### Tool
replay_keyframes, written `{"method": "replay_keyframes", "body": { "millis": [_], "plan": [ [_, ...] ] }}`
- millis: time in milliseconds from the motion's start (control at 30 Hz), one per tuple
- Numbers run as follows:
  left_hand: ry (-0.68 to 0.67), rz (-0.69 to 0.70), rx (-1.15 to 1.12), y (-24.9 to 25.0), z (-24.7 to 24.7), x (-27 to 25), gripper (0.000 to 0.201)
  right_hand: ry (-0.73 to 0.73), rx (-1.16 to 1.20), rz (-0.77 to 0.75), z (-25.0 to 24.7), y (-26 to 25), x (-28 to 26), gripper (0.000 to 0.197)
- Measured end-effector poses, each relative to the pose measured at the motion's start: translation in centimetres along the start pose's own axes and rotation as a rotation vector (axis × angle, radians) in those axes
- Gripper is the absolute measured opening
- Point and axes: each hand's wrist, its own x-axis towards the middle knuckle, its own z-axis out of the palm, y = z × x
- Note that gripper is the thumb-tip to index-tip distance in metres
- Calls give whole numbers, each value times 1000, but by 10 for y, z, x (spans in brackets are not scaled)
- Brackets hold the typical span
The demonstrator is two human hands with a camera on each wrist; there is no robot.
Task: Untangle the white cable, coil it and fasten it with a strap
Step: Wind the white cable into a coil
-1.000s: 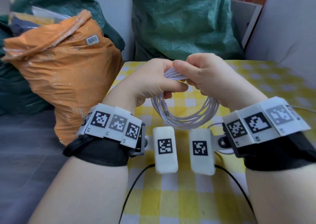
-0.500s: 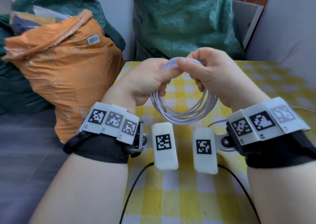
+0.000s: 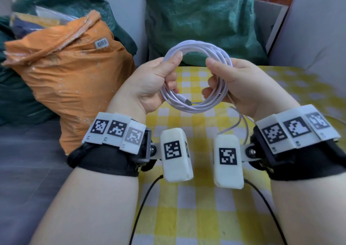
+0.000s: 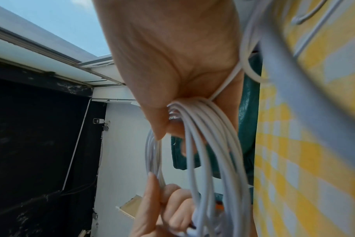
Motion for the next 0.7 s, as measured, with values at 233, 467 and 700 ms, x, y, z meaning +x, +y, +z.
{"method": "replay_keyframes", "body": {
  "millis": [233, 467, 700],
  "plan": [
    [60, -77, 154, -5, 3, 0, 15, 49, -75, -54, 2, -2, 0, 28],
    [-106, 57, 405, 0, 0, -4, 7, -50, -367, -106, 9, -5, -4, 15],
    [-168, 58, 479, 2, 2, -8, 37, -53, -747, -182, 15, -6, -7, 22]
  ]
}}
